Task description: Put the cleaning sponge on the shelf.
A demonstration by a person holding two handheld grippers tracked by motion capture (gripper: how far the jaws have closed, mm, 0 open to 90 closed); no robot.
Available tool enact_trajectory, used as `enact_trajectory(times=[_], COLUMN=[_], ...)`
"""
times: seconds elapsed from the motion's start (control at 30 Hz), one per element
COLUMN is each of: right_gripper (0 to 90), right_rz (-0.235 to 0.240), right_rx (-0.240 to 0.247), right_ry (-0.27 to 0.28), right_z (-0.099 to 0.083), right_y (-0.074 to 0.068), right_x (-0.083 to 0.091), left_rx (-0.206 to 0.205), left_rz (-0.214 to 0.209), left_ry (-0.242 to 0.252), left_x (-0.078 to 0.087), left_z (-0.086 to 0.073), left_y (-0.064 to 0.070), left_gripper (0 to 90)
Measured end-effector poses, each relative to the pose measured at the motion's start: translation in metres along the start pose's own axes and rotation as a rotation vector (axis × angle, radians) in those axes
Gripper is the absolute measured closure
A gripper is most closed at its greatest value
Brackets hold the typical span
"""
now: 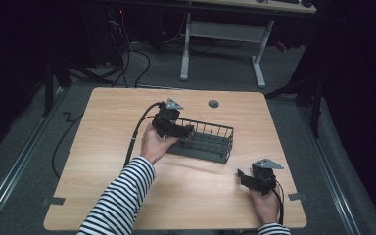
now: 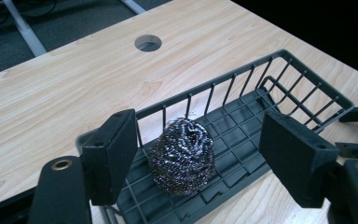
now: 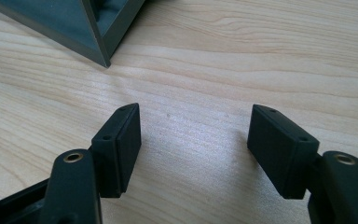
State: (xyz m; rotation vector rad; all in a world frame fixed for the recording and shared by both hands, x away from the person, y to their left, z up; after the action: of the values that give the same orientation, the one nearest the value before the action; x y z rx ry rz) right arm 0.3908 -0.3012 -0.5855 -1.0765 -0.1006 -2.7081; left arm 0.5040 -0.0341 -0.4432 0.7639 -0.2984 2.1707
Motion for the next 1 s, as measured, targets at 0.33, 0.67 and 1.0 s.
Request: enact_trajectory(times=[0.33, 0.67, 1.0], right_gripper=[35.0, 35.0, 35.0], right_rz=[0.0, 0.0, 0.0], right_rx=[0.0, 0.001, -0.002], right_ry=[0.0, 0.0, 0.0], right_z=[0.0, 0.0, 0.0], right_y=[0.0, 0.0, 0.0], right_x=[0.0, 0.0, 0.0], left_rx=[0.01, 0.016, 0.039], left_rz=[0.012, 0.03, 0.042], left_ry=[0.015, 0.034, 0.063], left_x=[0.02, 0.045, 0.07], left_z=[-0.001, -0.004, -0.014], left_y=[-0.009, -0.018, -0.025], left_gripper=[28.4, 28.0, 27.9])
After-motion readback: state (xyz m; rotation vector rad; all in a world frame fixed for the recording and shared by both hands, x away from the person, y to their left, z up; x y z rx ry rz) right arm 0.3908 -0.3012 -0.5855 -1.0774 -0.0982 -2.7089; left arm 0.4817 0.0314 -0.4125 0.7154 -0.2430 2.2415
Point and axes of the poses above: each handheld gripper's, and its own axes: x roughly backward along the jaws, z roughly out of its top, y roughly to its right, the point moved 8 cm from there along -x, roughly forward along the jaws, and after that the axes turned 3 degrees about -x, right-handed, at the moved point
